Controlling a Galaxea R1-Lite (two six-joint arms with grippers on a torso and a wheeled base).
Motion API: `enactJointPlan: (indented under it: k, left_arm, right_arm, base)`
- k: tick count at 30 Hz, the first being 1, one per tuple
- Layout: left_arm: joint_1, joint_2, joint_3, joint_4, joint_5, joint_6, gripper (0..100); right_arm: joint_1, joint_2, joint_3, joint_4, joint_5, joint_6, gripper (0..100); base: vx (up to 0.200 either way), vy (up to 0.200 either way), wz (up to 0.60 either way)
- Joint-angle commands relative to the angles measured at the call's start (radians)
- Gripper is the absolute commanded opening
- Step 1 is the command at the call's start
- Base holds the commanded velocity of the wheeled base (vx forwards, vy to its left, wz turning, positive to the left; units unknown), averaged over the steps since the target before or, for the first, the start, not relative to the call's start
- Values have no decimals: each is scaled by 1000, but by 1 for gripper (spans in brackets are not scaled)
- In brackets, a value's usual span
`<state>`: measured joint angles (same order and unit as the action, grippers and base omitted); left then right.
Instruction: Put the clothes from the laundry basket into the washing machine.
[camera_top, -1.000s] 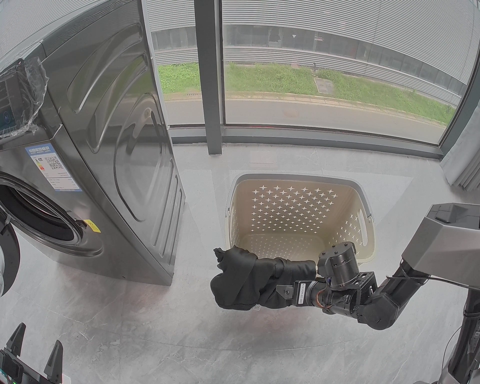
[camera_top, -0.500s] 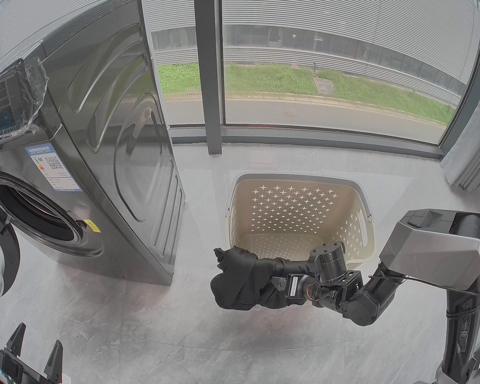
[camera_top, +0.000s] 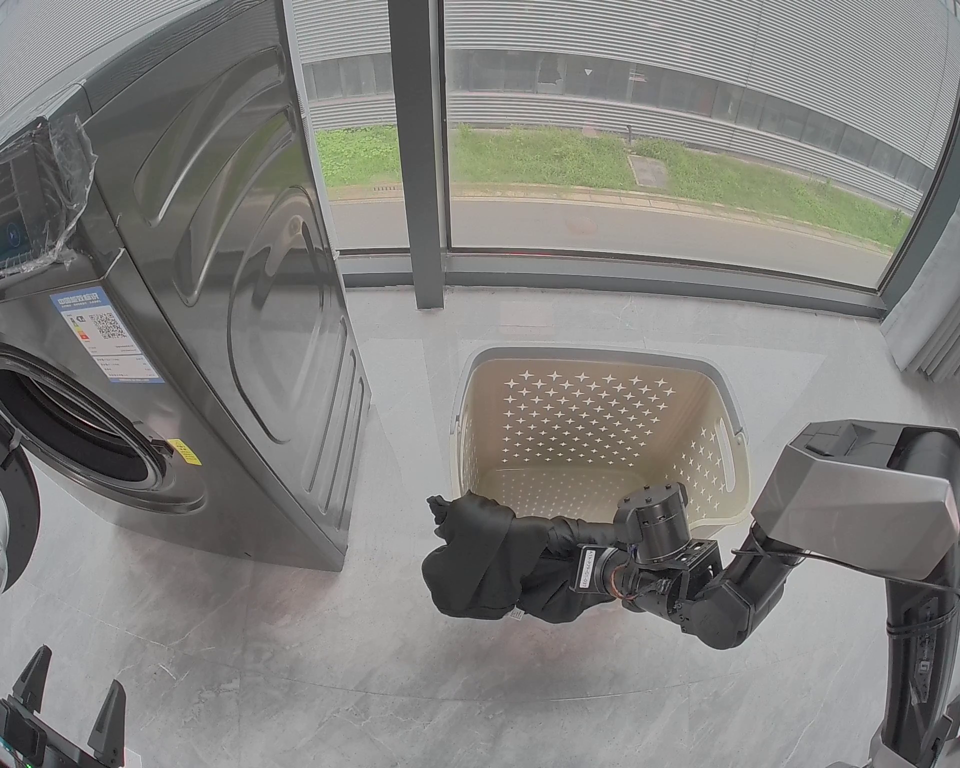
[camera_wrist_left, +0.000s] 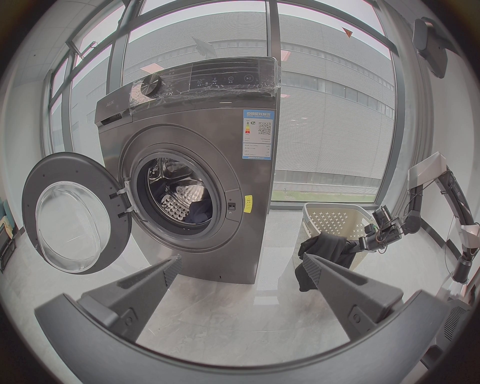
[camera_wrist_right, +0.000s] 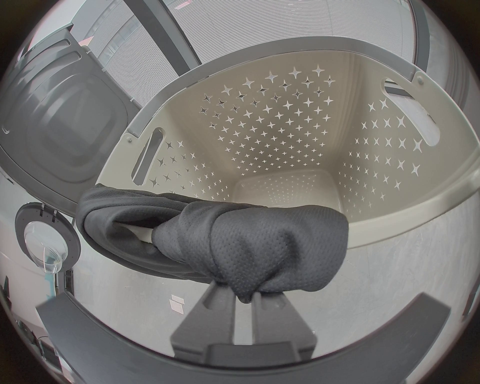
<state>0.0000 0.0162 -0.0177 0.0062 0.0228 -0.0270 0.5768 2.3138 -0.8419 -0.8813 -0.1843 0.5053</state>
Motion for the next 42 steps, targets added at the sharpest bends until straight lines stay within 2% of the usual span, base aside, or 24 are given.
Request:
enactJointPlan:
  k: [1, 3, 4, 6, 9, 13, 16, 18, 21, 22, 24, 26, 38, 42]
  left_arm:
    - [0, -9, 15, 0, 0, -1, 100]
    - [0, -9, 15, 0, 0, -1, 100]
    - [0, -9, 15, 0, 0, -1, 100]
    - [0, -9, 15, 0, 0, -1, 100]
    - [0, -9, 15, 0, -1, 1, 100]
    - [0, -9, 15, 0, -4, 6, 100]
    - [0, -9, 15, 0, -6, 6, 100]
    - [0, -9, 15, 0, -6, 6, 100]
    - [0, -9, 15, 0, -6, 7, 100]
    - [0, -9, 15, 0, -6, 7, 100]
    - [0, -9, 15, 0, -6, 6, 100]
    - [0, -9, 15, 0, -6, 10, 100]
    - [0, -9, 15, -2, -7, 9, 100]
    - [0, -9, 15, 0, -7, 10, 100]
  right_arm:
    - [6, -131, 87, -35, -1, -11, 0]
    - [6, -131, 87, -35, -1, -11, 0]
    - [6, -269, 173, -35, -1, -14, 0]
    - [8, -379, 233, -24, 0, -16, 0]
    - [8, -547, 299, -21, 0, -22, 0]
    - [8, -725, 343, 7, 5, -54, 0]
    - [28, -903, 356, 54, 26, -83, 0]
    - [69, -1001, 368, 96, 60, -108, 0]
    - [89, -1116, 359, 180, 98, -154, 0]
    - [89, -1119, 357, 185, 100, -156, 0]
    - [89, -1160, 331, 262, 112, -189, 0]
    - [94, -1179, 323, 291, 123, -192, 0]
    - [98, -1200, 305, 286, 134, -197, 0]
    - [101, -1200, 317, 289, 154, -197, 0]
  base:
    - [0, 0, 0]
    - [0, 0, 0]
    - [0, 0, 0]
    - [0, 0, 0]
    - [0, 0, 0]
    - [0, 0, 0]
    - [0, 0, 0]
    - [0, 0, 0]
    - [0, 0, 0]
    - [0, 0, 0]
    - [0, 0, 0]
    - [0, 0, 0]
    - [-200, 0, 0]
    - [-200, 0, 0]
